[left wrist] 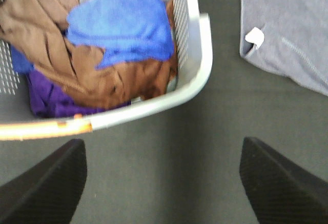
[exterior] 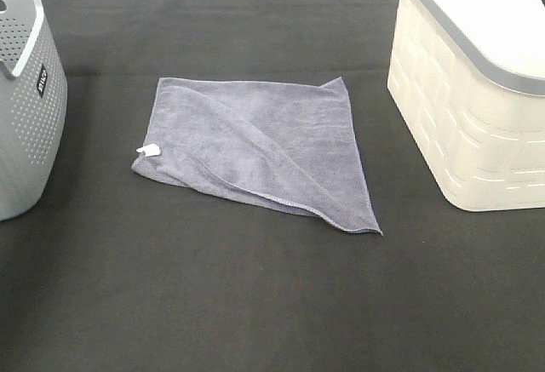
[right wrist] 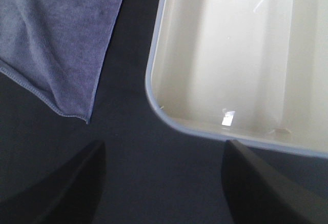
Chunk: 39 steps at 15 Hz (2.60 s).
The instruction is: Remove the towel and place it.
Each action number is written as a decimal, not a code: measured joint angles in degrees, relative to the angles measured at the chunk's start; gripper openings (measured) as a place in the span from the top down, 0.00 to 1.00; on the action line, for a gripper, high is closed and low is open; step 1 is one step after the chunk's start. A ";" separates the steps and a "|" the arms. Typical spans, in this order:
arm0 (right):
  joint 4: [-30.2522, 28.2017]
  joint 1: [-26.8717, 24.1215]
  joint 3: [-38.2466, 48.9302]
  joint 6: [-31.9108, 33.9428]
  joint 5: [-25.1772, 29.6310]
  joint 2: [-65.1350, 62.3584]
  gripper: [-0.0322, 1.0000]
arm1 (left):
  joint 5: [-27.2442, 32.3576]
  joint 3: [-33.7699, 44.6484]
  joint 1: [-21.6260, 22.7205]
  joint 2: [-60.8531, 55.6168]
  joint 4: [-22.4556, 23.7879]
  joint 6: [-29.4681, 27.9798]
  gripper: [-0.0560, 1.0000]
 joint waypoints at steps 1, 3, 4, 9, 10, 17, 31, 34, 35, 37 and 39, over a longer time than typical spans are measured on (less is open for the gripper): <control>0.06 0.00 4.13 0.00 -1.89 -3.21 0.34 | -1.20 3.90 0.00 -3.21 0.00 0.00 0.22; 0.06 0.00 12.66 0.52 -4.81 -10.49 0.34 | -3.55 11.57 0.00 -8.65 -0.17 0.00 0.22; 0.06 0.00 17.02 1.09 -5.90 -13.75 0.34 | -4.70 14.90 0.00 -11.69 -0.34 0.00 0.22; 0.06 0.00 35.12 1.83 -10.20 -29.79 0.34 | -7.79 29.34 0.00 -25.95 -0.63 0.86 0.23; 0.06 0.00 37.70 2.64 -10.49 -32.54 0.34 | -7.91 31.34 0.00 -28.65 -0.63 0.92 0.23; 2.12 0.00 48.07 2.92 -10.26 -49.22 0.34 | -10.03 39.08 0.00 -45.03 -1.60 3.67 0.22; 6.76 0.00 50.25 -3.61 -7.22 -71.56 0.34 | -8.42 45.32 0.00 -68.93 -4.70 3.95 0.23; 6.99 0.00 50.31 -3.61 -7.22 -75.40 0.34 | -8.02 45.61 0.00 -68.93 -4.64 3.95 0.23; 7.10 0.00 50.31 -3.61 -7.16 -75.52 0.34 | -8.02 45.61 0.00 -68.93 -4.58 3.90 0.23; 7.16 0.00 50.31 -3.61 -7.16 -75.52 0.34 | -7.96 45.61 0.00 -68.93 -4.53 3.72 0.23; 7.16 0.00 50.31 -3.61 -7.16 -75.52 0.34 | -7.96 45.61 0.00 -69.27 -4.41 3.32 0.23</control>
